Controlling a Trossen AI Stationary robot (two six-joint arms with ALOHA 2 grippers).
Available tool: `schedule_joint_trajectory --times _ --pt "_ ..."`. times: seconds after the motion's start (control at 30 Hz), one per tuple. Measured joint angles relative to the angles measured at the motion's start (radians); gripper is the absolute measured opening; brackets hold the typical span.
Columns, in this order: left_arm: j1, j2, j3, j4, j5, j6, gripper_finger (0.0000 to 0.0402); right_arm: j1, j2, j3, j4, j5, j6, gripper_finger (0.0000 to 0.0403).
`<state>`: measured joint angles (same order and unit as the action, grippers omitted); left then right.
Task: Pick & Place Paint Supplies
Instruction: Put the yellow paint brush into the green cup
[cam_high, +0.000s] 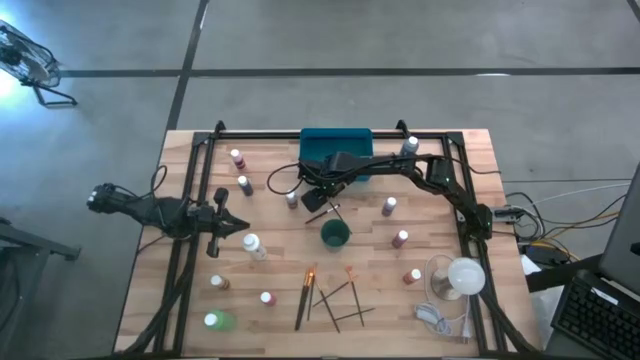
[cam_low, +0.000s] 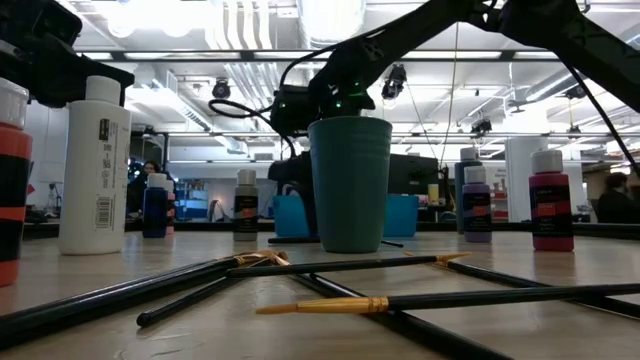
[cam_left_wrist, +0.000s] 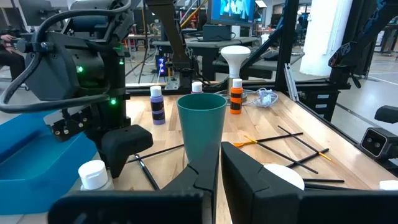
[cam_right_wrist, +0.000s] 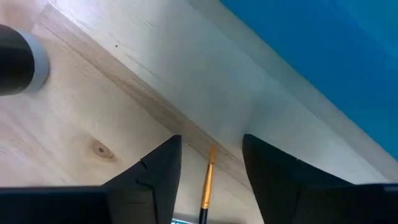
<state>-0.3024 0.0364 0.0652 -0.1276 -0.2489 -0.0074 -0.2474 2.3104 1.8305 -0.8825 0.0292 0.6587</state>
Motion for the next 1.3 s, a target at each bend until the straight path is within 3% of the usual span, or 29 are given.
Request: schedule_joint_trajectory --times 0.27,0.6,0.8,1.17,1.3 --pt "0.000 0.000 0.000 0.000 0.000 0.000 0.0026 -0.001 0.000 0.000 -0.003 0.000 -0.020 0.0114" --pt "0.000 0.000 0.000 0.000 0.000 0.000 0.0026 0.000 0.000 0.001 -0.004 -0.008 -0.023 0.0016" --pt "0.000 0.000 0.000 0.000 0.000 0.000 0.0026 0.000 0.000 0.043 -0.041 -0.019 -0.023 0.0010" --pt "0.000 0.000 0.000 0.000 0.000 0.000 0.0026 0.032 -0.075 0.240 -0.205 0.006 -0.066 0.0009" --pt "0.000 0.000 0.000 0.000 0.000 0.000 0.0026 0.065 -0.150 0.300 -0.229 0.104 -0.091 0.0009"
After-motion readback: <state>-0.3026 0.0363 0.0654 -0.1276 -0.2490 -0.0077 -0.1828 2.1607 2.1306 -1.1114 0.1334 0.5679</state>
